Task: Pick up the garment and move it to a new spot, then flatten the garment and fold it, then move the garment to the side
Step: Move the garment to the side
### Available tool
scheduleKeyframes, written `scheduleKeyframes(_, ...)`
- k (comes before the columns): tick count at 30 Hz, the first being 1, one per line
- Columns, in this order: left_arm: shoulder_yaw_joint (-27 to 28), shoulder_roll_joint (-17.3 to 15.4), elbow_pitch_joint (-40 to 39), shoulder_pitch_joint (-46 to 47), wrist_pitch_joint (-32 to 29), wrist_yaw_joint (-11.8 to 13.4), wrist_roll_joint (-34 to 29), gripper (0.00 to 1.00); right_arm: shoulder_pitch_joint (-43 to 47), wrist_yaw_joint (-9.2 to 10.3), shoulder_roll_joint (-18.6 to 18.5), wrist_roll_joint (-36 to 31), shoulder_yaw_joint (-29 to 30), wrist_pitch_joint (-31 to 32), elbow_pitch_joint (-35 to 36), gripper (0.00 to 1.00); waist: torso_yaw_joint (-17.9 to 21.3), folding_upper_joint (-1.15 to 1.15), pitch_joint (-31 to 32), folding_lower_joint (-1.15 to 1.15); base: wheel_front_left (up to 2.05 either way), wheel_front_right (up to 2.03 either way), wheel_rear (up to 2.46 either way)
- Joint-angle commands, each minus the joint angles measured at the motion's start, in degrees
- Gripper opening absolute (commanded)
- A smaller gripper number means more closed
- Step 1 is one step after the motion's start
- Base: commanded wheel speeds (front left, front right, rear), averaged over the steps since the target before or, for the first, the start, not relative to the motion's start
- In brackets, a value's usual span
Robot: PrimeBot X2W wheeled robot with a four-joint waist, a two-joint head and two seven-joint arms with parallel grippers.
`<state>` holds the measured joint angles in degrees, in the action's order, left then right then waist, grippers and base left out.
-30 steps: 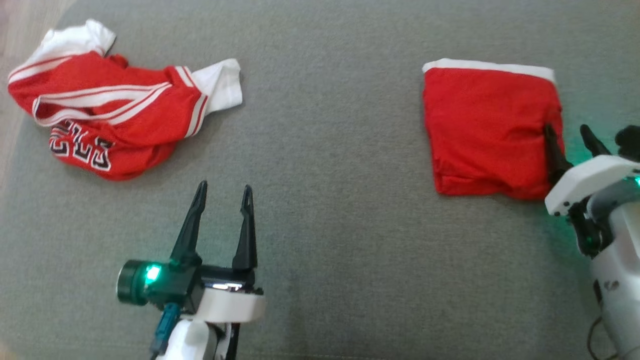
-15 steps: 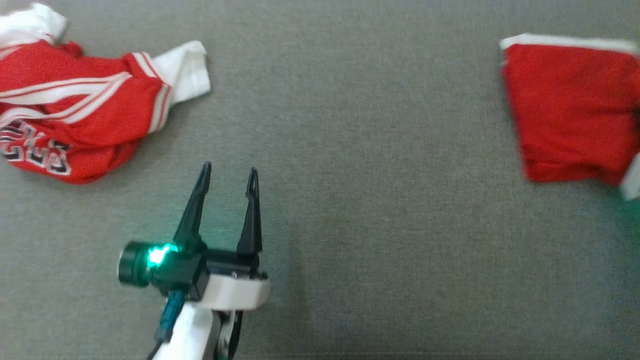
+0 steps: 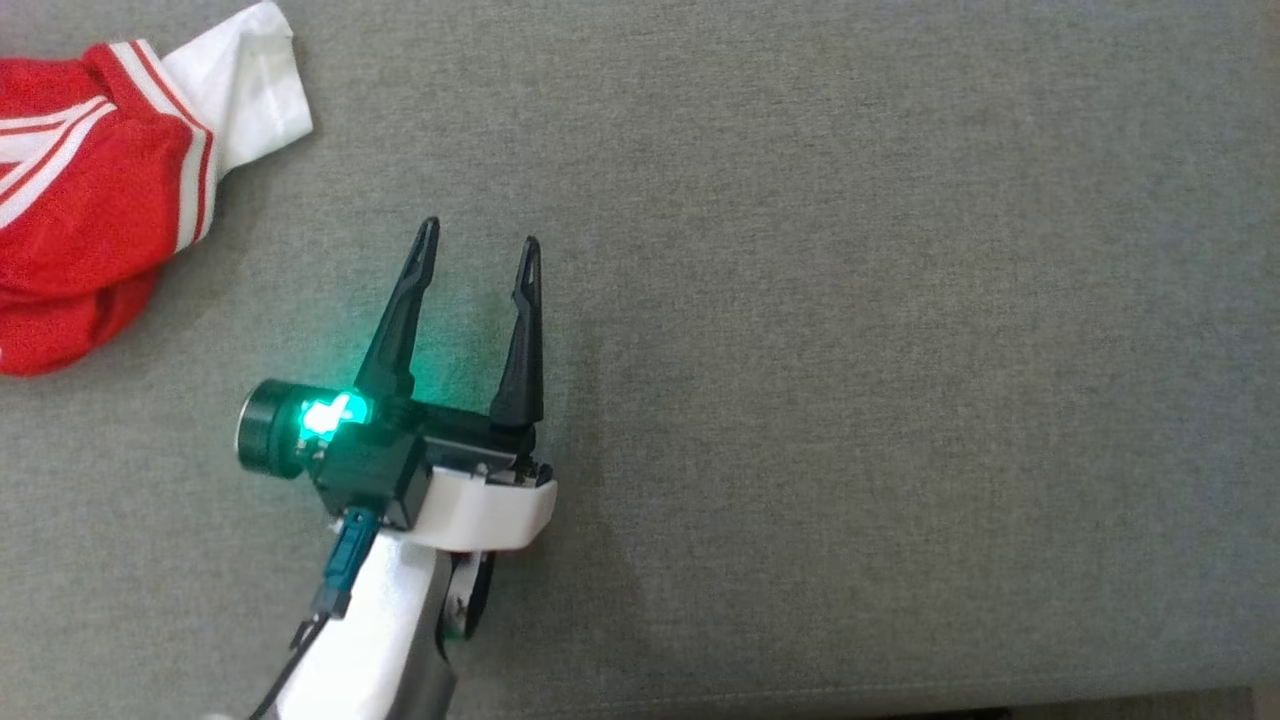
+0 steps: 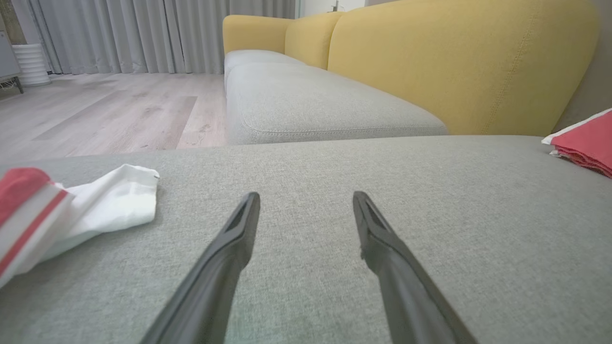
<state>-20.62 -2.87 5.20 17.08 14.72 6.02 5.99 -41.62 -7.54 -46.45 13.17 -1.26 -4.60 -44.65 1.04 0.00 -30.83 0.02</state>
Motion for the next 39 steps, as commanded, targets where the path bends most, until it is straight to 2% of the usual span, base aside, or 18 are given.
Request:
scheduleKeyframes(1,1.23,-0.01,-1.62,1.05,0.28,-0.10,-0.04,1.00,-0.11,0.05,-1.42,-3.04,1.75,-1.33,2.59,1.00,-0.14,0.00,1.16,-0.02,0.00,0.00,0.00)
scheduleKeyframes(3,1.43,-0.01,-1.35,0.97,0.28,0.01,0.12,1.00,-0.08,0.05,2.18,-6.97,4.55,-2.54,4.25,1.00,-0.36,0.00,2.75,-0.02,0.00,0.00,0.00)
scheduleKeyframes(8,2.00,-0.01,-0.13,-0.78,0.28,0.50,0.73,1.00,4.16,0.05,15.61,-13.99,9.27,-4.64,8.86,1.00,-1.24,0.00,9.12,-0.02,0.00,0.00,0.00)
scheduleKeyframes(9,2.00,-0.01,-0.13,-0.78,0.28,0.50,0.73,1.00,4.16,0.05,15.61,-13.99,9.27,-4.64,8.86,1.00,-1.24,0.00,9.12,-0.02,0.00,0.00,0.00)
scheduleKeyframes(13,3.09,-0.01,0.88,-3.38,0.28,1.28,1.10,1.00,10.21,0.05,26.98,-14.58,9.28,-7.12,11.87,1.00,-1.97,0.00,15.07,-0.02,0.00,0.00,0.00)
scheduleKeyframes(15,3.83,-0.01,1.51,-4.93,0.28,1.75,1.32,1.00,13.28,0.05,31.17,-13.75,8.19,-8.65,12.39,1.00,-2.30,0.00,18.19,-0.02,0.00,0.00,0.00)
scheduleKeyframes(20,5.91,-0.01,3.30,-9.37,0.28,2.92,1.08,1.00,21.37,0.05,38.67,-11.61,4.33,-10.33,14.68,1.00,-3.02,0.00,25.57,-0.02,0.00,0.00,0.00)
scheduleKeyframes(24,7.58,-0.01,5.12,-12.67,0.28,2.57,0.65,1.00,29.00,0.05,41.32,-8.64,0.71,-10.37,20.97,1.00,-3.39,0.00,30.36,-0.02,0.00,0.00,0.00)
scheduleKeyframes(29,9.94,-0.02,5.13,-16.08,0.28,2.49,-0.58,1.00,36.22,0.05,42.51,-7.87,-1.85,-10.39,25.75,1.00,-3.19,0.00,33.42,-0.02,0.00,0.00,0.00)
scheduleKeyframes(39,11.68,-0.02,4.24,-19.02,0.28,2.17,-2.41,1.00,42.22,0.05,43.42,-9.13,-0.60,-10.39,29.21,1.00,-3.51,0.00,35.64,-0.02,0.00,0.00,0.00)
